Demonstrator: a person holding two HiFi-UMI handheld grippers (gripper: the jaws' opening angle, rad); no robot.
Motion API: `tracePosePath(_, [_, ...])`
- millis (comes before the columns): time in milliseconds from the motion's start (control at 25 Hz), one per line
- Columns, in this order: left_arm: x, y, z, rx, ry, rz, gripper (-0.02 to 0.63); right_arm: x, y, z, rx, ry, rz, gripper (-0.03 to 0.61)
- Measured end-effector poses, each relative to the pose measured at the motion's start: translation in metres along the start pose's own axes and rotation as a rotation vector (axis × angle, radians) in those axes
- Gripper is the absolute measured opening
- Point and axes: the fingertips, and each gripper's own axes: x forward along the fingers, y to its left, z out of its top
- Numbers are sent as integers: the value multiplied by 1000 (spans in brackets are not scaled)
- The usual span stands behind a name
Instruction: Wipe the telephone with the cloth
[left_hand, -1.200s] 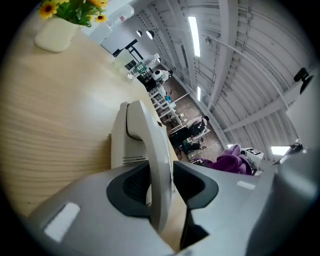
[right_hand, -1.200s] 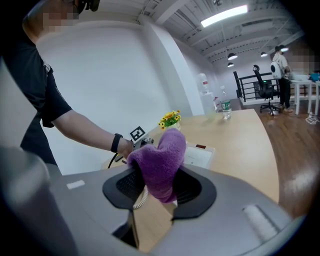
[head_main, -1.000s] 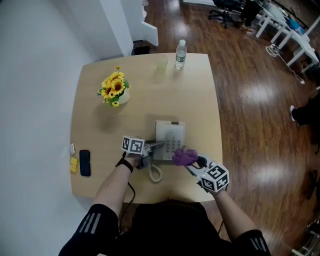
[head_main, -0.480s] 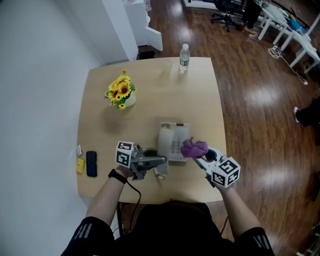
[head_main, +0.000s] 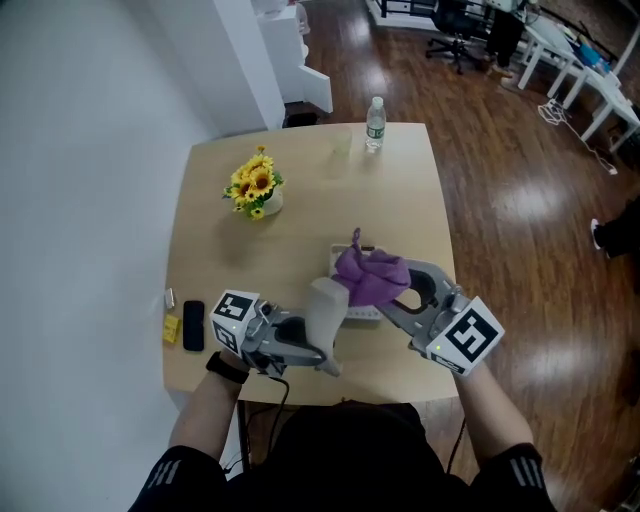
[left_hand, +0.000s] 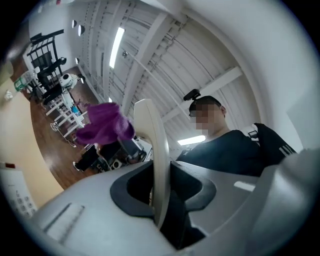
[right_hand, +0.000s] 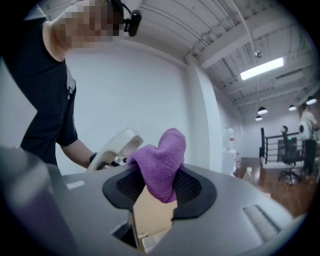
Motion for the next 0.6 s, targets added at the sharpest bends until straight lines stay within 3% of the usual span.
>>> tracePosePath(80, [3, -7, -4, 7, 29, -6, 92, 11, 22, 28, -99, -27, 56, 161])
tracePosePath(160, [5, -16, -8, 15, 36, -21, 91, 19, 41, 35, -197, 12, 98, 160])
tracePosePath(280, [6, -26, -6, 33, 8, -32, 91, 22, 61, 28, -298, 95, 131, 155])
tracePosePath(600, [-8, -45, 2, 15, -90, -60, 91, 22, 104, 3, -500, 198, 176, 153])
